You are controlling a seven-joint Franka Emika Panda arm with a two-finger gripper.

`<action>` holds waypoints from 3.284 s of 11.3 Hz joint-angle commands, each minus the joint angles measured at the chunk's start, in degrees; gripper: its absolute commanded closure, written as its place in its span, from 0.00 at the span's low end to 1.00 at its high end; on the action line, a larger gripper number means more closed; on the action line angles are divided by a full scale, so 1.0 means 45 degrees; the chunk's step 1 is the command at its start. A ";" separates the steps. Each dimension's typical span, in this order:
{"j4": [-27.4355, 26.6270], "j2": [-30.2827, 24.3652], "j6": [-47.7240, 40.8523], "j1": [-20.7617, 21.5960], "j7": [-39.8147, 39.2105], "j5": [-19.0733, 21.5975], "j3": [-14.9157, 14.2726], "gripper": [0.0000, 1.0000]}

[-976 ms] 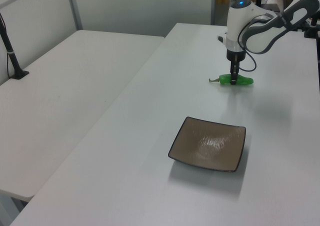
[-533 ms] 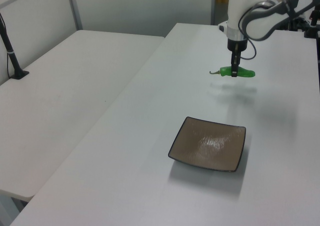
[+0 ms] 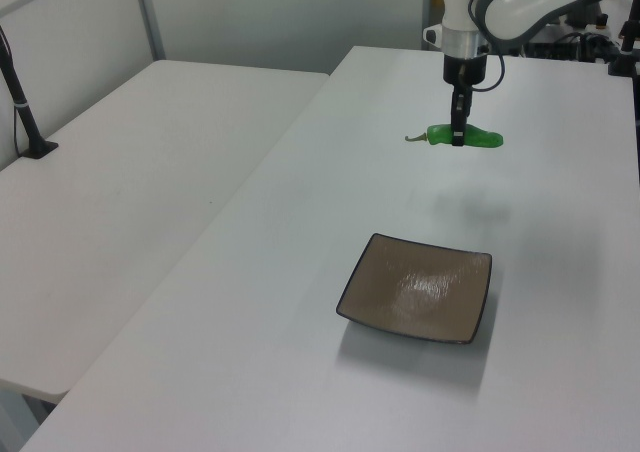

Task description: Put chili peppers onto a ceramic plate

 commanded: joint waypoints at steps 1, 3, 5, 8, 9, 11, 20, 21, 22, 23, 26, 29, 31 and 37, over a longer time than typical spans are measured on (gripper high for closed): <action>0.1042 -0.0114 -0.1065 -0.0066 0.1821 0.0681 0.1314 0.75; 0.1161 -0.0036 -0.0891 -0.0008 0.2935 0.0800 0.2387 0.75; 0.1162 0.0119 -0.0871 0.0012 0.3913 0.1324 0.3248 0.75; 0.1084 0.0277 -0.0075 0.0051 0.5064 0.1757 0.4186 0.68; 0.1084 0.0393 0.0317 0.0302 0.5359 0.1738 0.4344 0.68; 0.1123 0.0939 0.1175 0.0888 0.6276 0.1660 0.4481 0.68; 0.0927 0.1703 0.2510 0.1203 0.7218 0.1152 0.5146 0.00; 0.0889 0.1548 0.2470 0.1203 0.7140 0.1113 0.5127 0.00; 0.0811 0.1353 0.2373 0.1203 0.7140 0.0649 0.5127 0.00; 0.0771 0.1254 0.1772 0.1184 0.7101 -0.0013 0.5127 0.00; 0.0771 0.0689 -0.0472 0.1008 0.5741 -0.1229 0.4739 0.00; 0.0557 -0.0072 -0.1648 0.1008 0.4622 -0.1834 0.3335 0.00; 0.0537 -0.0580 -0.2235 0.0950 0.3785 -0.1993 0.2300 0.00; 0.0147 -0.2066 -0.2453 0.0265 0.3370 -0.1759 0.1027 0.00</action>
